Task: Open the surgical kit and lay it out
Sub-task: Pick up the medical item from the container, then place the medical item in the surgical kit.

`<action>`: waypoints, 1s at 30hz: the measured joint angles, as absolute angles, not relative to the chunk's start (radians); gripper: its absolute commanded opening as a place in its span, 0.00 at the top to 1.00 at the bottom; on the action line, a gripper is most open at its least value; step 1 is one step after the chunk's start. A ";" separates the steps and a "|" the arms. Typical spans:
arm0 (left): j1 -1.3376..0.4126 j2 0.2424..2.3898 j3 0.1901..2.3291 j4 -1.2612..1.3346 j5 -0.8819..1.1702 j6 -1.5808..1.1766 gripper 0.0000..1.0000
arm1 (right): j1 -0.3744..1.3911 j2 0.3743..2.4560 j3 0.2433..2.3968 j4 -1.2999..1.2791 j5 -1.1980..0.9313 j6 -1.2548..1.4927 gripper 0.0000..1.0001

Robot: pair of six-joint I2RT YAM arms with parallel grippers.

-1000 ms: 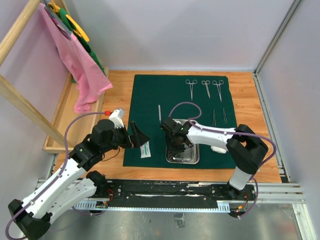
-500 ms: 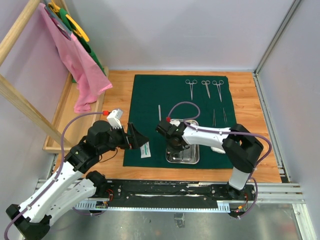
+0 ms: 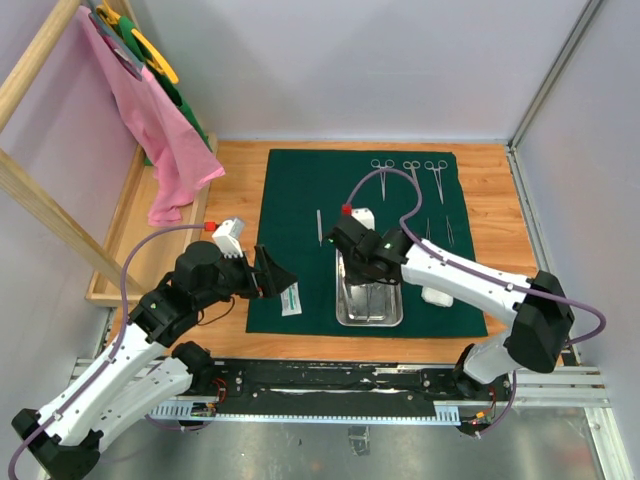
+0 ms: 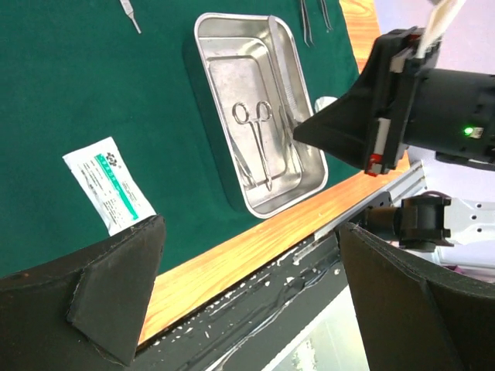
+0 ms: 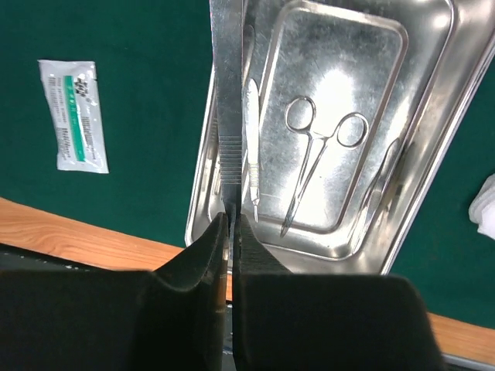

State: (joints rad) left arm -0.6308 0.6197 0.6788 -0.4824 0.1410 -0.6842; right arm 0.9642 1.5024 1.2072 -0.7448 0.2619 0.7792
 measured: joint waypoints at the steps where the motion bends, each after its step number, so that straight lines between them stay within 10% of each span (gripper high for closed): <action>1: -0.631 0.620 0.679 -0.484 0.137 -0.684 0.01 | 0.962 1.494 1.213 -0.744 0.261 0.773 0.99; 30: -0.631 0.531 0.741 -0.614 0.060 -0.681 0.01 | 0.830 2.265 1.827 -0.609 0.065 0.760 0.99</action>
